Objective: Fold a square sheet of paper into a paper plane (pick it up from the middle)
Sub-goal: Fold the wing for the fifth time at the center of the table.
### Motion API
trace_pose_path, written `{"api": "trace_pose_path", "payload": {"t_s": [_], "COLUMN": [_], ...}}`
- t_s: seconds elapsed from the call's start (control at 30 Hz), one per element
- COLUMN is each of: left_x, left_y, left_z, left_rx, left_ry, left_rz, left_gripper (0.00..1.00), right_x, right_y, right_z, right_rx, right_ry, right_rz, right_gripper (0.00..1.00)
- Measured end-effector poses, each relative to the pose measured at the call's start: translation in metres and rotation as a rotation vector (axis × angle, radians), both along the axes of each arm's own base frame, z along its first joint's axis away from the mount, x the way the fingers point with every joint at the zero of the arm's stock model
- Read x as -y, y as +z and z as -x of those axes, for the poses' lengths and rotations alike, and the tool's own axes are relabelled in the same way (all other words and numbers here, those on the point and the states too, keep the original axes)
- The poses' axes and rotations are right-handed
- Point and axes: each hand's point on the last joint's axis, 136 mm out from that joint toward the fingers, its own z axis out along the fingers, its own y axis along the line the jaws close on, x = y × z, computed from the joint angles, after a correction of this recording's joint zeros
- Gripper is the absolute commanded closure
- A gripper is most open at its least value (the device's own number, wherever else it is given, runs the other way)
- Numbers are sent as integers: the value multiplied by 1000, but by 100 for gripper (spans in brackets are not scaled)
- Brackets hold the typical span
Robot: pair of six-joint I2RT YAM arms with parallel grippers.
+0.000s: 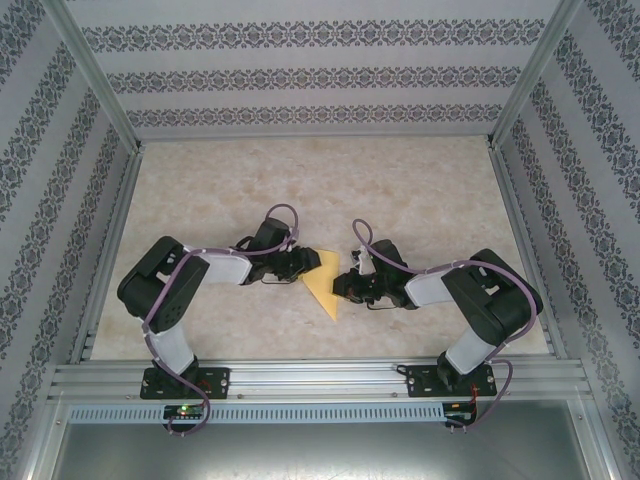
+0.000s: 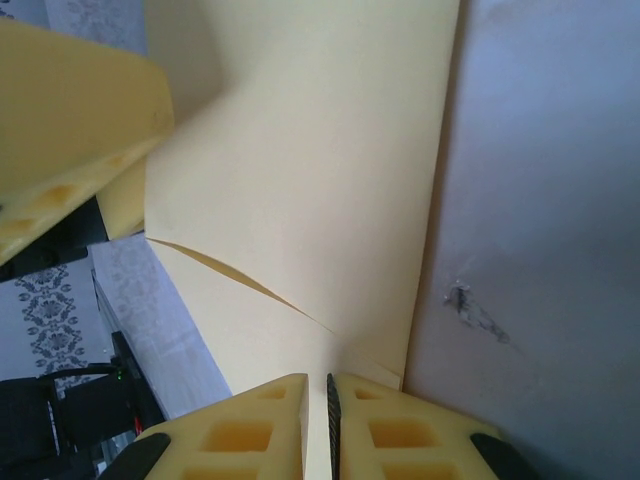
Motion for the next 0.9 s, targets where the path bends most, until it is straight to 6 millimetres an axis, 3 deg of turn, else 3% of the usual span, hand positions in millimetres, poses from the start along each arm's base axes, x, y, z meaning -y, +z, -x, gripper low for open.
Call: {"api": "trace_pose_path", "payload": {"t_s": [0.33,0.6,0.73,0.9], "left_x": [8,-6,-12,-14], "left_y": [14,8,12,17], "left_z": [-12,-9,-10,-14], "left_rx": [45,31,32,32], "left_ry": [-34,54,102,137], "left_rz": [39,22,20,27], "left_gripper": [87,92,92,92], "right_x": [-1,3,8,-11], "right_y": [1,7,31,67], "right_z": [0,-10,-20,-5], "right_rx": [-5,56,218,544], "right_ry": [16,22,19,118], "right_rz": [-3,84,164,277], "right_gripper": [82,70,60,56]}}
